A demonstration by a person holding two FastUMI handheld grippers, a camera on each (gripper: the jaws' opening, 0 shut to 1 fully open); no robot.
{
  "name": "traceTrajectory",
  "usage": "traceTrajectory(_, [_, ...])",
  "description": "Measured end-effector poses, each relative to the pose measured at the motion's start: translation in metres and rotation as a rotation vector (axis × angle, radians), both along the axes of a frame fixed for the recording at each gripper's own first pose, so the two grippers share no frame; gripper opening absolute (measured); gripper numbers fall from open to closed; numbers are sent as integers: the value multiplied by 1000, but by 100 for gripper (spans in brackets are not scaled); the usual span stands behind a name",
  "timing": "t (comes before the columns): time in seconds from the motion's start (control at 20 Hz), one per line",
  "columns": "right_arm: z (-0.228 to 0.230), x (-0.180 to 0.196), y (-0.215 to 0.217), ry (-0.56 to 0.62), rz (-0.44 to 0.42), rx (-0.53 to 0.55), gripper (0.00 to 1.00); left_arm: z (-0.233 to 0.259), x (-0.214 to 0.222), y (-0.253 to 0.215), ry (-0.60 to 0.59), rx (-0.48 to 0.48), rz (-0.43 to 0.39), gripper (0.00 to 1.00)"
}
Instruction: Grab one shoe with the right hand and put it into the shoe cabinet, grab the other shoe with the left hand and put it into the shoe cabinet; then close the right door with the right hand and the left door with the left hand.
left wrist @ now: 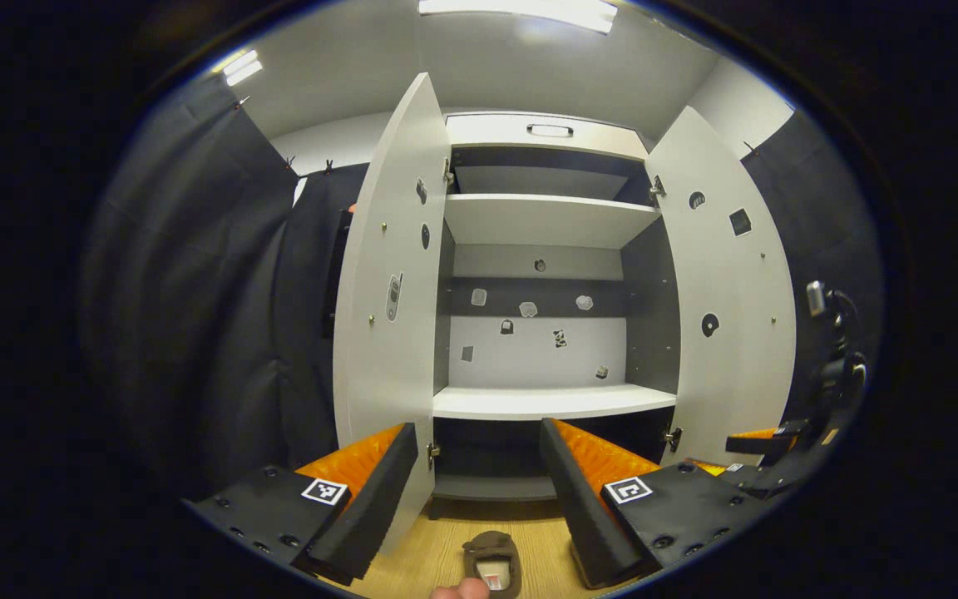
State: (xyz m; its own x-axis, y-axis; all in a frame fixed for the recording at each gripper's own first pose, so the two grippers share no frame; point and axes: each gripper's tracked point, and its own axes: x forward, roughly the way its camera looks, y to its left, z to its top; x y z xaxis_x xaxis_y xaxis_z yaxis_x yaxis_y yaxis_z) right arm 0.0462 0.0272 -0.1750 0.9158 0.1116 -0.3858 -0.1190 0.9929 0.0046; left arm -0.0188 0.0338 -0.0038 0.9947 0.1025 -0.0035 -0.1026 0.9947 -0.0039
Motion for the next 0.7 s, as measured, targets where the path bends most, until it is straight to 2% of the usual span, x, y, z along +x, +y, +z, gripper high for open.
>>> traceTrajectory(0.15, [-82, -23, 9, 213, 44, 11, 94, -3, -7, 12, 7, -6, 36, 96])
traceTrajectory(0.25, [-121, -35, 12, 295, 67, -35, 94, -5, -11, 21, 11, -4, 62, 96])
traceTrajectory(0.3, [-136, -35, 12, 318, 72, -69, 94, -6, -13, 24, 15, -1, 71, 99])
traceTrajectory(0.35, [-152, -36, 12, 344, 86, -103, 94, -6, -14, 27, 19, 2, 79, 96])
traceTrajectory(0.4, [-167, -35, 12, 375, 97, -130, 93, -6, -16, 30, 20, 4, 85, 99])
traceTrajectory(0.5, [-186, -22, 12, 389, 98, -172, 92, -8, -18, 36, 26, 3, 98, 96])
traceTrajectory(0.6, [-204, -4, 9, 394, 86, -204, 86, -10, -24, 41, 34, -3, 114, 99])
traceTrajectory(0.65, [-212, 2, 10, 402, 86, -203, 81, -12, -26, 44, 39, -7, 122, 94])
traceTrajectory(0.7, [-220, 8, 14, 406, 91, -193, 79, -13, -27, 46, 46, -10, 130, 96])
